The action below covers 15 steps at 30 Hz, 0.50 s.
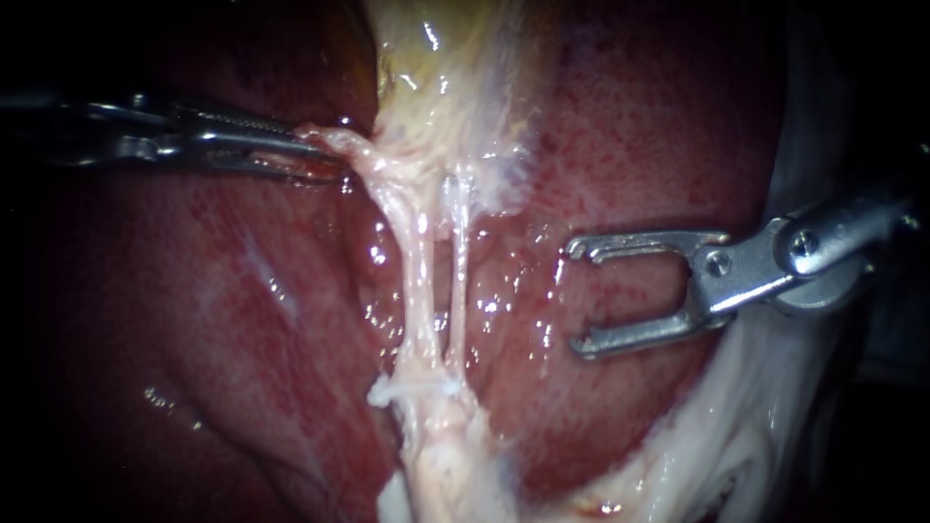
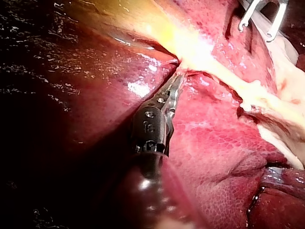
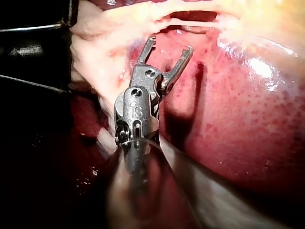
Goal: Going back first clip left tube
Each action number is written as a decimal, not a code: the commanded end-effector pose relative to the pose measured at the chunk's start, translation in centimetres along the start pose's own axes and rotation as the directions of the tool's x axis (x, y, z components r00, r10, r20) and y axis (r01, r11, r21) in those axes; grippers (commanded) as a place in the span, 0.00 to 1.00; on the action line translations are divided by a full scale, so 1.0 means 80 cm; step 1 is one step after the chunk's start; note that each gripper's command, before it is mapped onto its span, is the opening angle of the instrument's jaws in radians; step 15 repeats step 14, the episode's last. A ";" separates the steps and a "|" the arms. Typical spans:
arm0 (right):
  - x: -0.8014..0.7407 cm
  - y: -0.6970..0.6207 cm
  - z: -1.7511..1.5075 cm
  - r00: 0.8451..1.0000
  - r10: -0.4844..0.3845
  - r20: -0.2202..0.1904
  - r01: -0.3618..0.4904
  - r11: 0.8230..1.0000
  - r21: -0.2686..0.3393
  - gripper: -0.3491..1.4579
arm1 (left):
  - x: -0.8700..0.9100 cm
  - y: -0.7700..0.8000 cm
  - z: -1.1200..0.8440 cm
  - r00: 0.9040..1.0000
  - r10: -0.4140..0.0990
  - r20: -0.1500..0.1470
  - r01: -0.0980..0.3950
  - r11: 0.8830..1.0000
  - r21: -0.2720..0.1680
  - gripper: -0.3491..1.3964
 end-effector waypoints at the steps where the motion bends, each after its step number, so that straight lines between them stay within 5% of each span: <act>1: 0.0001 0.0000 0.0000 1.000 -0.001 0.000 0.001 1.000 0.000 0.47 | 0.0000 0.0001 0.0002 1.000 -0.003 0.001 0.003 1.000 -0.004 0.00; 15: 0.0004 -0.0003 0.0000 1.000 0.000 0.000 0.000 1.000 0.000 0.47 | 0.0000 0.0000 0.0000 1.000 -0.006 0.005 0.006 1.000 -0.028 0.00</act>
